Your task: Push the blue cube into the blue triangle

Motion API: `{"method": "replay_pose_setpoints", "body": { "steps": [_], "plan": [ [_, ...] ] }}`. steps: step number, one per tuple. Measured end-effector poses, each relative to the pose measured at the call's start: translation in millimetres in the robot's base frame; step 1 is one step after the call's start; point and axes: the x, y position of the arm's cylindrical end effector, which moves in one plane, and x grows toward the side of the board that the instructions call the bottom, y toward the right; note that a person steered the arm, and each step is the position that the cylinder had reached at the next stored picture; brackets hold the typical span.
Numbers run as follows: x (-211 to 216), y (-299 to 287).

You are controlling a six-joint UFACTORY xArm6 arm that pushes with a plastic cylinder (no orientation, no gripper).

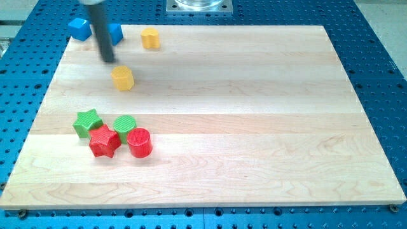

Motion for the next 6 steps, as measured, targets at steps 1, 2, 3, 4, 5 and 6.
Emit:
{"method": "replay_pose_setpoints", "body": {
  "steps": [1, 2, 3, 4, 5, 6],
  "plan": [
    [-36.0, -51.7],
    [-39.7, -53.5],
    [-52.2, -53.5],
    [-73.0, -52.8],
    [-103.2, -52.4],
    [-103.2, -48.9]
  ]
}}
